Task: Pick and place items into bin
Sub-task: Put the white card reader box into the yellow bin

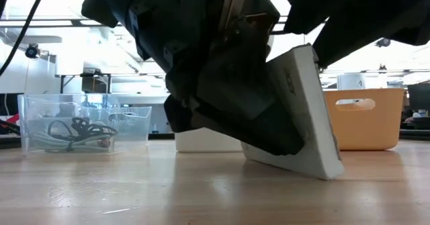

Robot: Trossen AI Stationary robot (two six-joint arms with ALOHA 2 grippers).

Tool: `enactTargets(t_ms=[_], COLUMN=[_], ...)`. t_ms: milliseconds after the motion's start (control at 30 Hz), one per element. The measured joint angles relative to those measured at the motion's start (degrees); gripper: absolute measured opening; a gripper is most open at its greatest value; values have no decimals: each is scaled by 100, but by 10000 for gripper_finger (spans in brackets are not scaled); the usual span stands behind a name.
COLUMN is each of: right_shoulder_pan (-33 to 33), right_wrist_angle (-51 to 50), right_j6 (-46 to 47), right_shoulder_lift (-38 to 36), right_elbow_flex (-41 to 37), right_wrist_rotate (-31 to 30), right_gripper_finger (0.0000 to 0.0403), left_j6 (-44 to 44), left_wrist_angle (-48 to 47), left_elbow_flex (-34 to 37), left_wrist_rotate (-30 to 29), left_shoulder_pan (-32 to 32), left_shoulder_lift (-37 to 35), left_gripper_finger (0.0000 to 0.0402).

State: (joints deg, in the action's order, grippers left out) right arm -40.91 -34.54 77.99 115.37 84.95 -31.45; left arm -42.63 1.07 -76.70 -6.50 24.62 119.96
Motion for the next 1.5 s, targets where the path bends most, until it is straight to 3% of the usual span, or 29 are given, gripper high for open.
enactTargets(t_ms=[533,733,1200,1500], right_shoulder_pan=[-7,16,154,162], right_wrist_angle=[-67,-123,-57,-13], right_j6=[132,399,122,-198], right_shoulder_lift=[0,2,2,2], right_elbow_flex=[-59,-144,-175,-251], right_wrist_rotate=[-35,-313,-327,-423], right_gripper_finger=[169,169,168,134], left_j6=[1,6,363,689], left_wrist_angle=[-5,-2,1,-1], left_elbow_flex=[-34,-34,-45,-20], left_wrist_rotate=[44,54,144,137], left_shoulder_pan=[0,0,-15,-17], left_shoulder_lift=[-11,-25,-98,-98], left_gripper_finger=[26,26,26,26])
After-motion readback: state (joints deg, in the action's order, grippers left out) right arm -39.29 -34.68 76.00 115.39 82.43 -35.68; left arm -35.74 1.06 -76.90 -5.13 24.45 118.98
